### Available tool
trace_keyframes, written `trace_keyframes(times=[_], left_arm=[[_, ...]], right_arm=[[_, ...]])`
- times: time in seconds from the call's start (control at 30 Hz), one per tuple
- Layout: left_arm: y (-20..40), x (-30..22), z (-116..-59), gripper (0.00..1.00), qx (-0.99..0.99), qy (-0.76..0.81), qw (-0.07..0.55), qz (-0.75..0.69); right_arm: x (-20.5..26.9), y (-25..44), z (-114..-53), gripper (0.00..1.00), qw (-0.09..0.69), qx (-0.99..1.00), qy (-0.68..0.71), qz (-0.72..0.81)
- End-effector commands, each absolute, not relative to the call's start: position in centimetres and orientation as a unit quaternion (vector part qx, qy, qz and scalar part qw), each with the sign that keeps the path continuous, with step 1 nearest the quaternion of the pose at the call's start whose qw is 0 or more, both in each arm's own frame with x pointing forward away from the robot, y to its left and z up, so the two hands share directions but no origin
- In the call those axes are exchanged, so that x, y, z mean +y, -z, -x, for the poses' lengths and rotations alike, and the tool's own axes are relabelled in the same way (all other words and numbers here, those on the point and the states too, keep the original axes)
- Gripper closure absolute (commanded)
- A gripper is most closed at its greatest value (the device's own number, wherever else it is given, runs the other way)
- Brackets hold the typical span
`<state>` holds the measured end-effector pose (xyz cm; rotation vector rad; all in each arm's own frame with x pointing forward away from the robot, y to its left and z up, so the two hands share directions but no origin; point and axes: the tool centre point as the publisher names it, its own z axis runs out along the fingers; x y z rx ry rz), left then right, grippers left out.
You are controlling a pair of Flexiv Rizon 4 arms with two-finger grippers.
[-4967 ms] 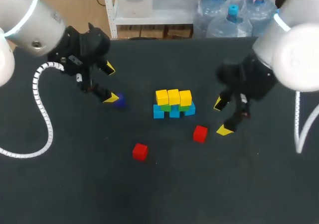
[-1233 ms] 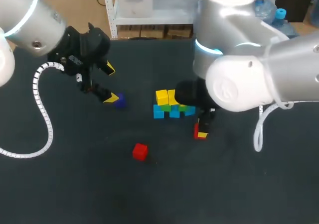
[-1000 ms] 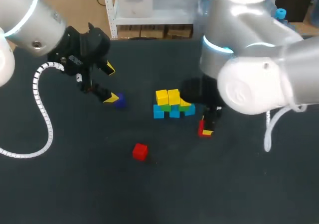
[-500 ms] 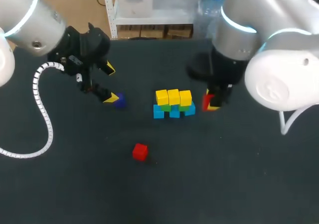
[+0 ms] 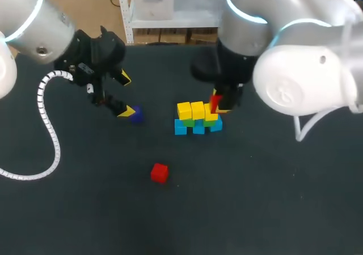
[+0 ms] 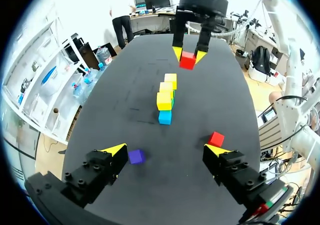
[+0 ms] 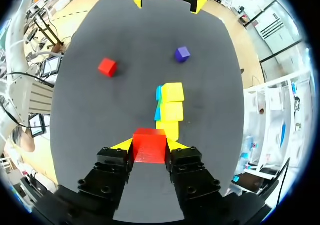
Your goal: Place the blue cubes, place green cubes on the blue cubes, place the yellow cubes on the green cubes, then place the red cubes on the yellow cubes, and place purple cube on the red cubes.
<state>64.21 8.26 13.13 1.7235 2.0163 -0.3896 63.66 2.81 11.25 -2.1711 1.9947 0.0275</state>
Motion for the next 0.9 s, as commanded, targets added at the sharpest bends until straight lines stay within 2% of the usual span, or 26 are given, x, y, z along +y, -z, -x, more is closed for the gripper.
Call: trace_keyframes(times=[0.03, 0.9], left_arm=[[-13.0, 8.4, -64.3, 0.00, 0.731, 0.143, 0.230, -0.627], [-13.0, 8.4, -64.3, 0.00, 0.731, 0.143, 0.230, -0.627]], right_arm=[[4.0, -10.7, -64.6, 1.00, 0.085, 0.672, -0.004, 0.735], [5.1, -9.4, -66.8, 1.00, 0.062, 0.676, -0.013, 0.734]])
